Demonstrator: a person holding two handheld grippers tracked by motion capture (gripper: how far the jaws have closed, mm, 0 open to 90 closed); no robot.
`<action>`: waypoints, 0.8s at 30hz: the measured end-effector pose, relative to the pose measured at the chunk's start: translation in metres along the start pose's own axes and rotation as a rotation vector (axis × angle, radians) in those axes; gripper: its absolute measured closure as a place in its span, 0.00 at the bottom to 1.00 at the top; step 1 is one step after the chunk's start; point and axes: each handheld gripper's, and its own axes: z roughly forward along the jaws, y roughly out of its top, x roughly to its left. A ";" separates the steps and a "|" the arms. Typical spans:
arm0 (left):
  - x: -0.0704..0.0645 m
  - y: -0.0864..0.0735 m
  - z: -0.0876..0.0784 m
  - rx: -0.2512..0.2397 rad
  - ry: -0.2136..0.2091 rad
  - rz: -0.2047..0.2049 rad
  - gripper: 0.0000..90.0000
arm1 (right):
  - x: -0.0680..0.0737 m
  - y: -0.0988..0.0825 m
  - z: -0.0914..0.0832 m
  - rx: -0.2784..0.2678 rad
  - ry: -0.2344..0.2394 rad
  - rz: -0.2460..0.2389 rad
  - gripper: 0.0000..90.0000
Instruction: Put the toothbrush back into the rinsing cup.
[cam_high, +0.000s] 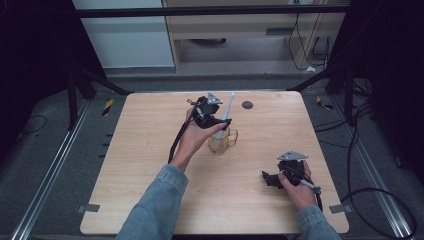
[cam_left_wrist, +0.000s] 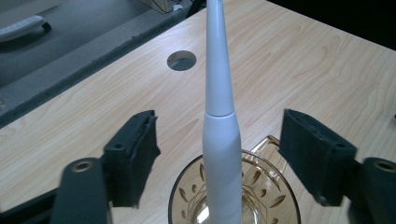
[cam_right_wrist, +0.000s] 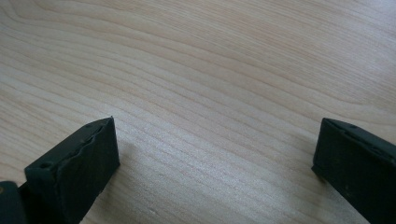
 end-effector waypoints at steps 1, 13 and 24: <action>-0.001 0.000 -0.001 -0.001 0.003 0.001 0.25 | 0.000 0.000 0.000 0.000 0.000 0.000 0.00; -0.006 0.000 -0.009 -0.015 -0.018 0.018 0.11 | 0.000 0.000 0.000 0.001 0.000 0.002 0.00; -0.014 -0.002 -0.023 -0.050 -0.043 0.065 0.07 | 0.000 0.000 0.000 -0.001 0.000 -0.001 0.00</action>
